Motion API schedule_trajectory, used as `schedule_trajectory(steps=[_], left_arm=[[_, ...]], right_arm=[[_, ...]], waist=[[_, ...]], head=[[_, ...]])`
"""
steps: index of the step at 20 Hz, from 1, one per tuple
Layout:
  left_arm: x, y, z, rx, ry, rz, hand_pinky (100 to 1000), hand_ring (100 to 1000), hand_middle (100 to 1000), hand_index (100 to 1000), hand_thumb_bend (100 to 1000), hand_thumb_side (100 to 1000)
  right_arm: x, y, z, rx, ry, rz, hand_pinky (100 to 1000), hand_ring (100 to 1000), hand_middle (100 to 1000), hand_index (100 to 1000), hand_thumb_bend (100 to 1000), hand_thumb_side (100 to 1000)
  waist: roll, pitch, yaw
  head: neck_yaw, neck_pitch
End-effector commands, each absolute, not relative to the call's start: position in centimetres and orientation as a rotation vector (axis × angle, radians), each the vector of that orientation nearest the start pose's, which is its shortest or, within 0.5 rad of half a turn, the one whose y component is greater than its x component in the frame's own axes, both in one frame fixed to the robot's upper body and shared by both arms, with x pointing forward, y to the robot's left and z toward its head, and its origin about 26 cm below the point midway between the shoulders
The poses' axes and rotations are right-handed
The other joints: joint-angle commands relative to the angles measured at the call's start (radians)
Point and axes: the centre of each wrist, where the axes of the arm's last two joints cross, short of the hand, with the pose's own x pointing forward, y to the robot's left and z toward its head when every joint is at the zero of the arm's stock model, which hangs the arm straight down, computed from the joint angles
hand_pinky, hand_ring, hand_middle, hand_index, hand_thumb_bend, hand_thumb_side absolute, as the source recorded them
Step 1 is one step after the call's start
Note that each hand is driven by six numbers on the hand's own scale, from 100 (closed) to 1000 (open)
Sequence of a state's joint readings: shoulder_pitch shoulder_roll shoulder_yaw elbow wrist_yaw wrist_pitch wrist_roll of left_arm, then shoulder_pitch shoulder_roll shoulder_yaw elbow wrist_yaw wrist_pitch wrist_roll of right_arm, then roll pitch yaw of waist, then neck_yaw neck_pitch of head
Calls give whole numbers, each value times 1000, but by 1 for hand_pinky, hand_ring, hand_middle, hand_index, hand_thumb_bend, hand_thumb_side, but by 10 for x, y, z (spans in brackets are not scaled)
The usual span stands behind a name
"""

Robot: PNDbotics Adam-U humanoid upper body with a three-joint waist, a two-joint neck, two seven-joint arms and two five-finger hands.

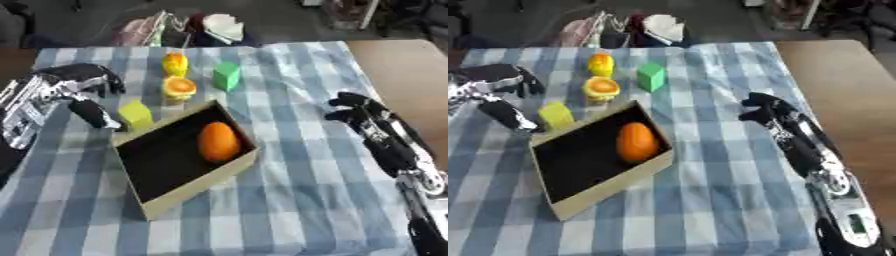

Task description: Pick up objects on the table and place them in the box.

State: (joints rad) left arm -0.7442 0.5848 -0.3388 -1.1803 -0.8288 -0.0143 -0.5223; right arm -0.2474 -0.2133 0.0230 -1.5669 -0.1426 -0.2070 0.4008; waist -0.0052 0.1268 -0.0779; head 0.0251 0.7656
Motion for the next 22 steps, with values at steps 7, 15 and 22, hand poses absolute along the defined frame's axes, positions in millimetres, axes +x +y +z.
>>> schedule_trajectory(steps=[7,15,22], left_arm=[[445,290,161,897,-1144,-1550,700,648,666,789,576,400],[447,284,142,856,-1144,-1548,680,615,633,768,541,357],[445,287,142,883,-1145,-1554,598,513,537,700,389,100]], right_arm=[[339,-261,76,309,-1970,551,911,736,788,873,100,628],[339,-260,75,315,-1967,548,911,736,788,873,100,633],[339,-260,75,313,-1968,545,911,737,788,873,100,632]], waist=[[-4,-21,-12],[-5,-17,-19],[-4,-18,-18]], head=[[10,4],[11,4],[6,4]])
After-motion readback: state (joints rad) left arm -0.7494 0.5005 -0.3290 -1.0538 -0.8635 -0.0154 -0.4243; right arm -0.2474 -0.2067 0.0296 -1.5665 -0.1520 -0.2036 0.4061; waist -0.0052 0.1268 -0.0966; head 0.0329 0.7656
